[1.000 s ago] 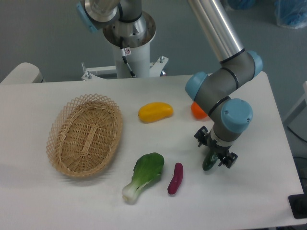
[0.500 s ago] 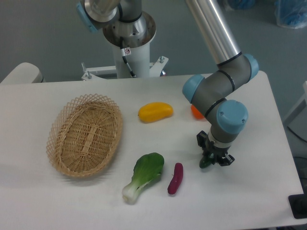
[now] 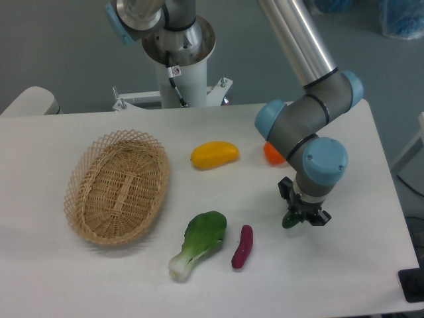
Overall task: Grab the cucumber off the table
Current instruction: 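Close the gripper fingers around the green cucumber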
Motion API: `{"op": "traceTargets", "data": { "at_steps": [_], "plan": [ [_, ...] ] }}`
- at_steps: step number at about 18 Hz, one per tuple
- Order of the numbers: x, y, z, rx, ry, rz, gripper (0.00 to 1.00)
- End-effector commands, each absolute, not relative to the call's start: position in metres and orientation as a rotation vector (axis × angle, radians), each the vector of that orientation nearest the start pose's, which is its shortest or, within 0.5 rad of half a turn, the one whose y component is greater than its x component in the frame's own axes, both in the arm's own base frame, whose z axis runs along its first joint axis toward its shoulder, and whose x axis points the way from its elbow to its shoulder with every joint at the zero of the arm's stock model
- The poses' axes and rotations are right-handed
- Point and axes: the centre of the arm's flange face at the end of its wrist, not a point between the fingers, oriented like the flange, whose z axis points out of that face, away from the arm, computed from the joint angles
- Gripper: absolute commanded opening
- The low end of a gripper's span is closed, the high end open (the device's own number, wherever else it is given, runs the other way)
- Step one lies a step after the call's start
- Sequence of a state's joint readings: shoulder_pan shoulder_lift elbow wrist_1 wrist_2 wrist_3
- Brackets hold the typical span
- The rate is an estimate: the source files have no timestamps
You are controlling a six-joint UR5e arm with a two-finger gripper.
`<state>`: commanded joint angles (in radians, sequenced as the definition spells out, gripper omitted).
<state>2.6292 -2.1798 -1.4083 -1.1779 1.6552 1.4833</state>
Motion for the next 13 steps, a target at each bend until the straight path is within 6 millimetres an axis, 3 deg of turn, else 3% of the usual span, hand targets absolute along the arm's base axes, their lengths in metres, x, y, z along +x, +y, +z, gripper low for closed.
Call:
{"op": "traceTargets", "data": {
  "at_steps": [6,10,13],
  "plan": [
    [-0.542,0.465,0.27,-3.129,0.707,-0.054,0.14],
    [-0.538,0.492,0.289,-3.028,0.703,-0.06,0.13],
    [-0.526,0.516,0.276,-3.035,0.754,-0.063,0.13]
  ]
}}
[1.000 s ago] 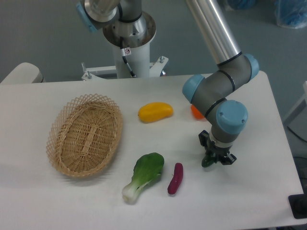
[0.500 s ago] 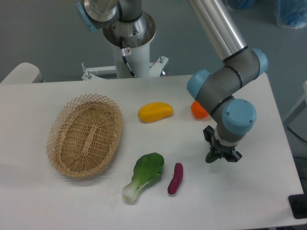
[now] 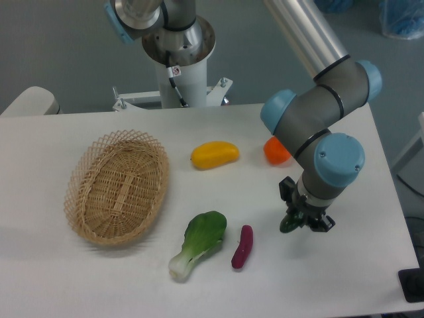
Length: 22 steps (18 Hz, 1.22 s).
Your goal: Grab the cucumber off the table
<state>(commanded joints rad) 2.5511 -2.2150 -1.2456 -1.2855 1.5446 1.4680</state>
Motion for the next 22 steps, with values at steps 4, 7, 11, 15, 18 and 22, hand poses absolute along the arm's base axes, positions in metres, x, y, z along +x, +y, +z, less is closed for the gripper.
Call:
{"op": "traceTargets", "data": {
  "at_steps": [4,7,11,15,18,22],
  "plan": [
    [-0.525,0.515,0.268,-3.082,0.78,-0.059,0.13],
    [-0.526,0.515,0.266,-3.089,0.785,-0.059,0.13],
    [-0.514,0.525,0.263,-3.094,0.823,-0.055,0.15],
    [-0.514,0.524,0.264,-3.085,0.843,-0.055,0.13],
    [-0.516,0.523,0.265,-3.071,0.887,-0.052,0.13],
    [-0.517,0.524,0.266,-3.052,0.94,-0.05,0.13]
  ]
}}
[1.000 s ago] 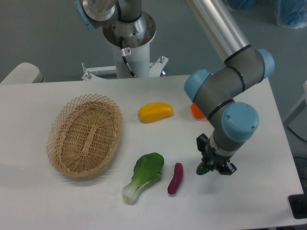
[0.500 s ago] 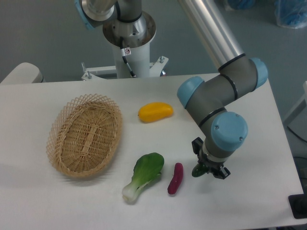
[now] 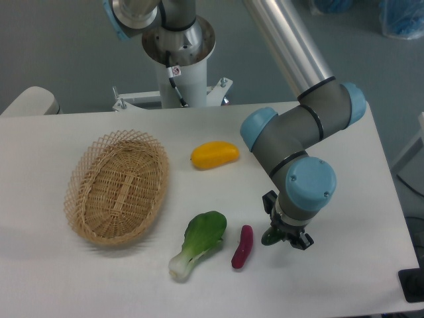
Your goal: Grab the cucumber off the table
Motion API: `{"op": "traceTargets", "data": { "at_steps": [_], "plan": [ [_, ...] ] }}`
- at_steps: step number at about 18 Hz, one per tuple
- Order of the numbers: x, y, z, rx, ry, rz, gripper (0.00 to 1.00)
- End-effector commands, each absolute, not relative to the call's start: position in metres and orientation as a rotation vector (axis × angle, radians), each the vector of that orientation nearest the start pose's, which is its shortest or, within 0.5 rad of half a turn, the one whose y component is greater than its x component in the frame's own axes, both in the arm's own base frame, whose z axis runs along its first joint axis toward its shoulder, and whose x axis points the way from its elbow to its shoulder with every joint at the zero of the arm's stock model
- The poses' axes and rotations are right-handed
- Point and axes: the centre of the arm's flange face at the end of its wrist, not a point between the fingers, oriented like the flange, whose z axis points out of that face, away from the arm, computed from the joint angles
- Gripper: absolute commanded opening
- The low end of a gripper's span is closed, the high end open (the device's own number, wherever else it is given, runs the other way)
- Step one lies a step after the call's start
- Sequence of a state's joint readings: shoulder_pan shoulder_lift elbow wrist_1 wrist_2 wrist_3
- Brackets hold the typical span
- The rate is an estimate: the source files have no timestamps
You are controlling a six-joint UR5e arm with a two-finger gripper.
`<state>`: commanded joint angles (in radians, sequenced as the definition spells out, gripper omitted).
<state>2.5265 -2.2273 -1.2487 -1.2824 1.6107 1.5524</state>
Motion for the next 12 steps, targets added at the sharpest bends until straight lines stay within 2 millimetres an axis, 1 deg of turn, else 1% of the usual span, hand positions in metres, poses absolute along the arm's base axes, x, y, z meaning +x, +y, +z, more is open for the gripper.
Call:
{"op": "traceTargets", "data": {
  "at_steps": [4,8,12],
  "plan": [
    [-0.5179,0.5243,0.2662,-3.05,0.945,-0.048,0.13],
    [-0.5177,0.524,0.2638,-3.012,1.063,-0.055,0.14],
    [-0.5161,0.5243,0.263,-3.009,1.068,-0.056,0.14]
  ]
}}
